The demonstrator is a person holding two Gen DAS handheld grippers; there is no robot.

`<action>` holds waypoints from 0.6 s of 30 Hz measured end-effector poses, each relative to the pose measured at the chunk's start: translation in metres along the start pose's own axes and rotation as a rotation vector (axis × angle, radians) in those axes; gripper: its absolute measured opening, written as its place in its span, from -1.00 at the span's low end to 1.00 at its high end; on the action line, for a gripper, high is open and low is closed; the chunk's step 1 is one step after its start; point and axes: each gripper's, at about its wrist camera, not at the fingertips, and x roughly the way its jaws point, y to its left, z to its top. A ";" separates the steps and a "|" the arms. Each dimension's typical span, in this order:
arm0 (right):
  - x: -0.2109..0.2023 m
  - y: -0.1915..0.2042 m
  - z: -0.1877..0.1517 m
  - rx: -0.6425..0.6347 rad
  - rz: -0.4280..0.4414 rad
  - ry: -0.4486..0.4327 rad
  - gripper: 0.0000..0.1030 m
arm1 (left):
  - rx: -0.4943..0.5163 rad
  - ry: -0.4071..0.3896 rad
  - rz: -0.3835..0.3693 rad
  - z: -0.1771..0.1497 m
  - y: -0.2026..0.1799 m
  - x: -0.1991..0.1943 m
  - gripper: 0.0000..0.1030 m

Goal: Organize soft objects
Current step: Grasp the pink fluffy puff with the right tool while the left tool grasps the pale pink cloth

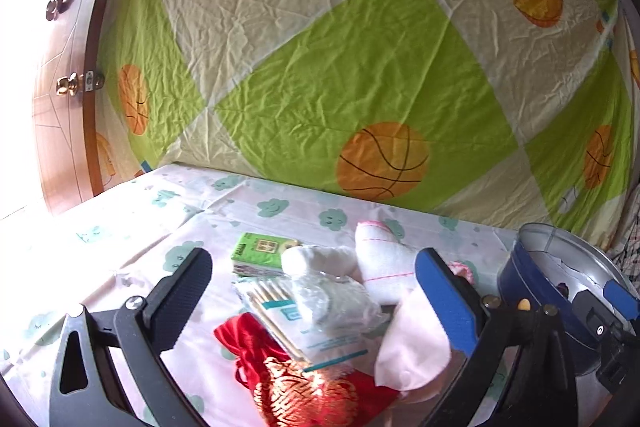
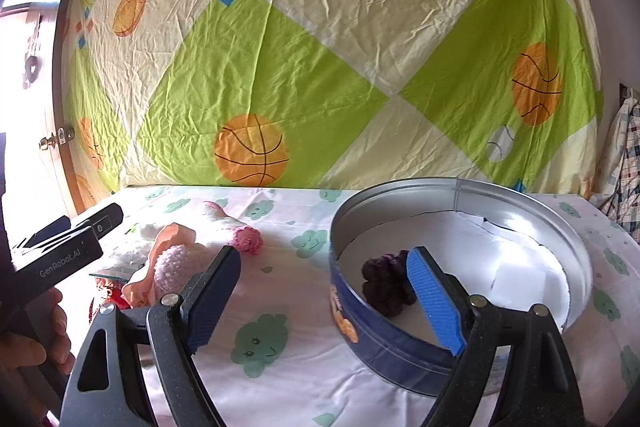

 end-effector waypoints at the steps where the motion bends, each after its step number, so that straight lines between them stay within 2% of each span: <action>1: 0.003 0.005 0.000 0.000 0.011 0.010 0.69 | -0.007 0.001 0.012 0.001 0.005 0.001 0.99; 6: 0.019 0.025 -0.001 0.016 0.088 0.072 0.69 | -0.048 0.000 0.054 0.006 0.026 0.005 0.99; 11: 0.030 0.048 -0.003 0.018 0.166 0.118 0.68 | -0.106 0.009 0.050 0.008 0.038 0.005 0.99; 16: 0.052 0.071 -0.002 0.021 0.220 0.194 0.40 | -0.111 0.003 0.055 0.009 0.039 0.003 0.99; 18: 0.065 0.079 -0.003 0.022 0.223 0.253 0.12 | -0.114 0.006 0.053 0.009 0.039 0.004 0.99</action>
